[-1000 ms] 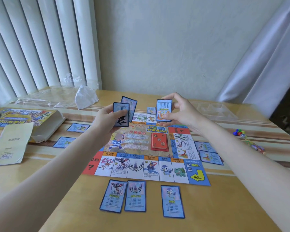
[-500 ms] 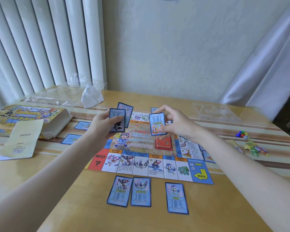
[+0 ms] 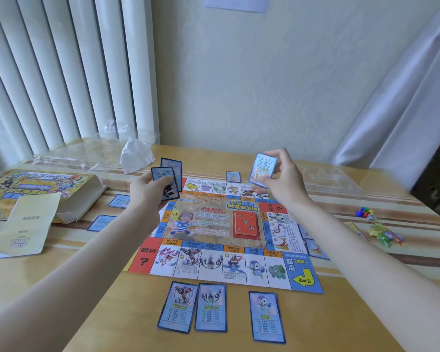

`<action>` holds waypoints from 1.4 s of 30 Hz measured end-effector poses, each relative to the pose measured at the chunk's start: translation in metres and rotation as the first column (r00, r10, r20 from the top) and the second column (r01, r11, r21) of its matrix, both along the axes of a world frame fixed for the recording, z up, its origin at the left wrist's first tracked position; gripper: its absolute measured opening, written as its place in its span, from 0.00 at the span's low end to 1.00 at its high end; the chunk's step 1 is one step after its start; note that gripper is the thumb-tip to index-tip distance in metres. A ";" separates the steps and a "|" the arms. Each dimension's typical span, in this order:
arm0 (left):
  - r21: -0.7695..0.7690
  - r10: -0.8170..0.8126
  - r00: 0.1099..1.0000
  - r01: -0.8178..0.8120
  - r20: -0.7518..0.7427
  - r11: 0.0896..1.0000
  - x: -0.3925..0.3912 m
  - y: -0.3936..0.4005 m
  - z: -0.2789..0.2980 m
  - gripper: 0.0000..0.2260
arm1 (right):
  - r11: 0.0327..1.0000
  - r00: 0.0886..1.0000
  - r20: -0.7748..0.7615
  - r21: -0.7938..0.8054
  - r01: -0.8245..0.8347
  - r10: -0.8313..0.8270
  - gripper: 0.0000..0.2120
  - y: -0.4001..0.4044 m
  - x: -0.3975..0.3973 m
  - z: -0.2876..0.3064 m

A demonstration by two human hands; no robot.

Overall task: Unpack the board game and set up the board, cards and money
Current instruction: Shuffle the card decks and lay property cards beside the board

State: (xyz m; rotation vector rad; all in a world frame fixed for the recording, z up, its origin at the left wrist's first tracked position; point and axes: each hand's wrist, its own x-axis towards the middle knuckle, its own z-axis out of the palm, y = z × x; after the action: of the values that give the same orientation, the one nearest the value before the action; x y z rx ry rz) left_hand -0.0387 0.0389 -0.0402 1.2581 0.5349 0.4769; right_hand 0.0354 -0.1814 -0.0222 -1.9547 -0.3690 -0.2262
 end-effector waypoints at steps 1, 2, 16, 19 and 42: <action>-0.007 0.006 1.000 -0.006 0.001 1.000 0.002 0.000 0.001 0.07 | 1.000 1.000 0.006 -0.008 0.011 -0.011 0.18 0.000 0.003 0.001; -0.015 0.009 1.000 -0.009 0.001 1.000 0.004 0.000 0.003 0.07 | 1.000 1.000 0.013 -0.015 0.014 -0.013 0.18 0.000 0.006 0.002; -0.023 -0.031 0.999 0.031 -0.031 0.999 0.036 0.005 -0.002 0.08 | 0.992 0.983 -0.132 0.026 -0.125 0.128 0.20 0.008 0.035 -0.003; -0.022 -0.046 0.998 0.046 -0.034 0.999 0.039 0.005 -0.003 0.07 | 0.984 0.969 -0.169 0.019 -0.178 0.179 0.19 0.009 0.035 -0.002; -0.021 -0.080 0.996 0.079 -0.040 0.997 0.045 -0.004 -0.007 0.08 | 0.951 0.963 0.049 0.180 0.252 -0.264 0.14 -0.003 0.063 0.012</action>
State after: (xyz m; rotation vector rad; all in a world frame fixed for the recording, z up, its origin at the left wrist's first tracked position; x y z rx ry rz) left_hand 0.0068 0.0351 -0.0470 1.2680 0.5202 0.3794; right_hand 0.0986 -0.1840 -0.0100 -1.8225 -0.1328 -0.4840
